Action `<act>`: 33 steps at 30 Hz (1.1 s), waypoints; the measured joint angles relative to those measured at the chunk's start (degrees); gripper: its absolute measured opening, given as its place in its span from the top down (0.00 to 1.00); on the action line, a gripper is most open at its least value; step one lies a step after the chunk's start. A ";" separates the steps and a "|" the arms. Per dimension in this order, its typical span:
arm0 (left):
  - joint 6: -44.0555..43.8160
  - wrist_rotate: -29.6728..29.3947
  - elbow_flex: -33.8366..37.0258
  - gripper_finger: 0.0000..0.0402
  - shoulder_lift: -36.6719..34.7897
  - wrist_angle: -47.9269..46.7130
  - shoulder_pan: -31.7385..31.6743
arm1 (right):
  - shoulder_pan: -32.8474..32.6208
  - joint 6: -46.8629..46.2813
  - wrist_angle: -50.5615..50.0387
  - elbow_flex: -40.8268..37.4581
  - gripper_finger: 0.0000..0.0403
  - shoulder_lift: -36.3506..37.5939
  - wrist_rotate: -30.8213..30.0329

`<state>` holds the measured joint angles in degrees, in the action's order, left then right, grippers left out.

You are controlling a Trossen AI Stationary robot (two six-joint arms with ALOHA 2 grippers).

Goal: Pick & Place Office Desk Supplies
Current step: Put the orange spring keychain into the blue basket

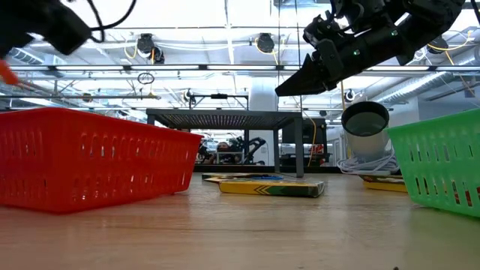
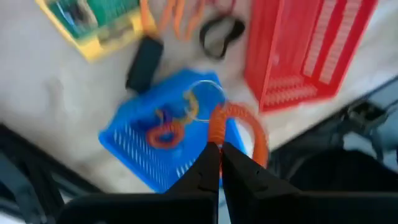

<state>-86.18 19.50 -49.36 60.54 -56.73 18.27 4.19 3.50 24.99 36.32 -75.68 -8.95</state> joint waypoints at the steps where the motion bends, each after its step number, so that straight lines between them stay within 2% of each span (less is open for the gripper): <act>1: -1.16 0.98 0.00 0.99 0.10 -0.11 0.96 | 0.00 -0.01 -0.03 0.00 0.67 0.00 0.00; 9: -11.38 1.35 0.00 0.99 0.61 -0.21 9.77 | 0.00 -0.05 -0.02 0.00 0.67 0.00 0.00; 17: -20.74 1.25 0.00 0.99 6.33 0.82 17.22 | -0.02 -1.21 0.00 0.00 0.67 0.00 0.00; 25: -21.96 -0.93 0.00 0.99 14.37 11.82 19.93 | -0.13 -2.23 0.03 0.00 0.67 0.00 0.09; 33: -22.18 -1.45 0.02 0.99 20.64 14.65 21.97 | -0.14 -2.86 0.03 0.00 0.67 0.00 0.22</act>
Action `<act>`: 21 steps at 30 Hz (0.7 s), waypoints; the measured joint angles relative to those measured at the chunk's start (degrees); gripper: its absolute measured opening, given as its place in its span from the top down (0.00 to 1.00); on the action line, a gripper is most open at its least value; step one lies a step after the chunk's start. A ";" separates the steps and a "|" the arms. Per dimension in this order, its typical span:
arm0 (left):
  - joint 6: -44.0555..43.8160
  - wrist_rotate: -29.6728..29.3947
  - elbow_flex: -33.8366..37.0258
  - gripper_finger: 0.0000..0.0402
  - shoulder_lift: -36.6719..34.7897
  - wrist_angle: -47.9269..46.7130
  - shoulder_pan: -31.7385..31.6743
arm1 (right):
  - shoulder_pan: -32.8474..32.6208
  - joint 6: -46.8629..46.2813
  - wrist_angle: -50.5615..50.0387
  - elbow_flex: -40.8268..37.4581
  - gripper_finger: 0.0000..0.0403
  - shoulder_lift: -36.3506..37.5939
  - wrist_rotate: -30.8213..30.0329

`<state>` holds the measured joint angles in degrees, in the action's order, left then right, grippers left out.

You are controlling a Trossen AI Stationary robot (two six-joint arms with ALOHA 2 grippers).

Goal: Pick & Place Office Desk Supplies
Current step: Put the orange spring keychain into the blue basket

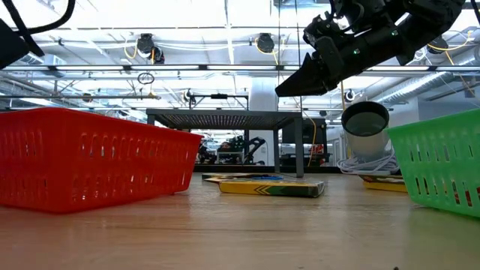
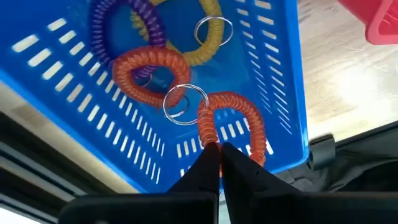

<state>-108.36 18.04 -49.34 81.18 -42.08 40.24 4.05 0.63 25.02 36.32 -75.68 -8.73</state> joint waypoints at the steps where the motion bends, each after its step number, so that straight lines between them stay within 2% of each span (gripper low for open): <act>1: -0.01 -0.01 0.00 0.99 0.32 0.30 0.03 | -0.02 -0.01 0.00 0.00 0.67 0.00 0.00; 21: 1.13 -0.35 0.00 0.72 0.57 -2.70 0.03 | -0.02 -0.05 0.00 0.00 0.67 0.02 0.02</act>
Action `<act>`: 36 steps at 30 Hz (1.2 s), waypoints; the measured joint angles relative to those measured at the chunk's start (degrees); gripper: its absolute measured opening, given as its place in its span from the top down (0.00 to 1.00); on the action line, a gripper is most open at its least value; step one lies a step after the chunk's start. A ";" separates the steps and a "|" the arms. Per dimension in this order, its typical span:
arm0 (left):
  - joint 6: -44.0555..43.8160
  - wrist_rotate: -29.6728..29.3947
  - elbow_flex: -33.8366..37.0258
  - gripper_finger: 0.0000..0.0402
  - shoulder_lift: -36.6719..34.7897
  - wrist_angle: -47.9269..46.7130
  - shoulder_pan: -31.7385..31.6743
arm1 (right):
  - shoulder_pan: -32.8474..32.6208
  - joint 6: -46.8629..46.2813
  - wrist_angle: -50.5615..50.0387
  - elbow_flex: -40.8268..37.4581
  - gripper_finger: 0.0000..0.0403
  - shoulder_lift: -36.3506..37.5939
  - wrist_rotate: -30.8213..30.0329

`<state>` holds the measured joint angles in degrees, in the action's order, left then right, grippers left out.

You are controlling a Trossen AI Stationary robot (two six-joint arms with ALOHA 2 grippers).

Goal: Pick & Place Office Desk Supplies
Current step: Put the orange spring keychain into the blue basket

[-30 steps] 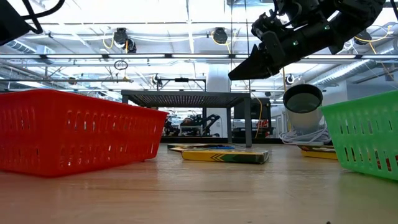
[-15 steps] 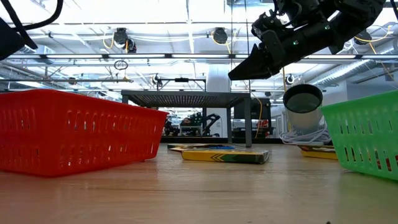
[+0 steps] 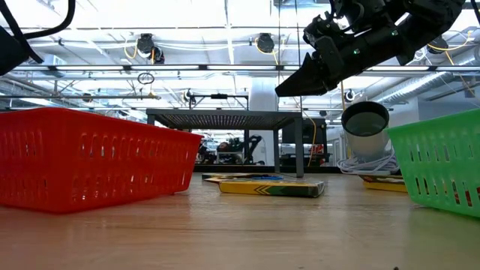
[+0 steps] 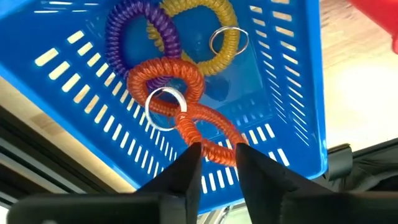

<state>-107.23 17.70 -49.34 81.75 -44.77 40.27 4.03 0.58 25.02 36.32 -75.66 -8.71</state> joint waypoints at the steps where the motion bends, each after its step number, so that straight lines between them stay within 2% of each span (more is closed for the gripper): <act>1: -0.03 -0.04 0.00 0.71 -0.10 0.02 0.00 | 0.00 0.00 0.00 0.00 0.67 0.00 0.00; 11: -0.45 0.67 0.00 0.56 -0.34 -0.11 -0.22 | 0.00 0.00 0.00 0.00 0.67 0.00 0.02; 16: -2.59 1.20 0.00 0.52 -3.72 -0.07 -0.23 | -0.01 0.00 0.00 0.00 0.67 0.02 0.02; 19: -5.02 0.86 0.00 0.51 -6.20 -0.13 -0.50 | -0.01 -0.38 0.00 0.00 0.67 0.02 0.02; 24: -6.98 -3.54 0.00 0.54 -9.53 -0.22 -0.50 | -0.02 -0.42 0.00 0.00 0.67 0.02 0.02; 28: -6.98 -5.79 0.00 0.56 -9.98 -0.07 -0.50 | -0.02 -0.39 0.00 0.00 0.67 0.02 0.02; 36: -5.51 -6.28 0.00 0.53 -9.96 0.91 -0.50 | 0.00 -0.39 -0.03 0.00 0.67 0.02 0.02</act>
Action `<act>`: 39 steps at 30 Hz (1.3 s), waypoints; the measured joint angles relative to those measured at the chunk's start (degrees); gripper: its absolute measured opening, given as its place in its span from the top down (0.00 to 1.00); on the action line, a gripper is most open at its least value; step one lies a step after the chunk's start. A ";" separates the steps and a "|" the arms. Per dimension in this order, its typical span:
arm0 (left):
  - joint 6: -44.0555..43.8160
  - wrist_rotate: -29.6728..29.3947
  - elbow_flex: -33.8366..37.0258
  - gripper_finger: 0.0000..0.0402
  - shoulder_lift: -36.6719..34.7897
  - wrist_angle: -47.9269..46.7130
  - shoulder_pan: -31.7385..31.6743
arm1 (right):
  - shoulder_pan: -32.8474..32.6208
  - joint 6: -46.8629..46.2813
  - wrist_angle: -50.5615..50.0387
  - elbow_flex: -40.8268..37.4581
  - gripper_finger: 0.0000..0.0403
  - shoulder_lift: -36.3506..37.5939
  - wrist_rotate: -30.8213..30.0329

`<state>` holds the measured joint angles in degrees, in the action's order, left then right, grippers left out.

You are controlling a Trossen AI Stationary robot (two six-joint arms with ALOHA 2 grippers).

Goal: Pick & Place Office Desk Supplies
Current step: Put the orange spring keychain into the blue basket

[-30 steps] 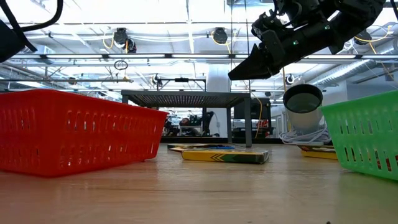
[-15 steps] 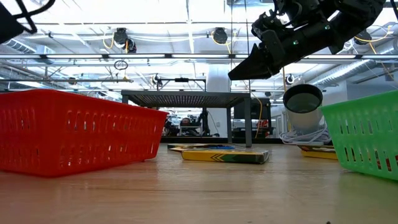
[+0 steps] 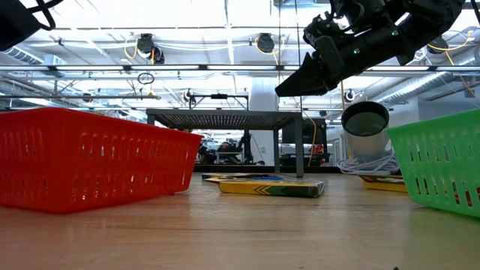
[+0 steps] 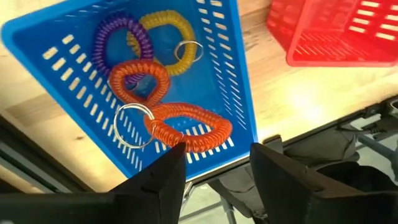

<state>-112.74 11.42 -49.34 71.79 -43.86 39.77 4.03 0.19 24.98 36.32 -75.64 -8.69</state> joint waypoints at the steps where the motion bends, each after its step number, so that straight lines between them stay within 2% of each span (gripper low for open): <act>1: 0.20 -0.03 0.00 0.53 0.00 0.15 0.00 | -0.02 0.00 -0.02 0.00 0.67 0.00 0.00; 6: 1.50 -5.59 -0.02 0.53 0.00 1.68 0.27 | -0.01 0.00 -0.03 0.00 0.67 0.00 0.00; 21: -3.35 -0.42 0.02 0.53 0.22 0.38 0.13 | -0.01 0.00 -0.23 0.00 0.67 0.00 0.00; 30: -2.02 -3.54 0.01 0.53 0.22 1.03 0.11 | -0.02 -2.18 1.76 0.00 0.67 0.00 0.33; 32: -1.79 -3.78 0.02 0.53 0.22 1.03 0.13 | 0.00 -3.74 4.38 0.00 0.67 0.00 3.25; 37: -1.02 -4.92 0.02 0.53 0.22 0.79 0.11 | -1.30 -7.58 18.01 -0.02 0.67 -1.25 20.22; 39: 0.49 -6.18 0.02 0.53 0.22 0.79 0.11 | -3.05 -7.71 24.01 -0.02 0.67 -2.91 24.03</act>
<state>-112.25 5.24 -49.32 72.01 -43.07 39.88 0.98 -7.52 48.99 36.29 -78.54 15.34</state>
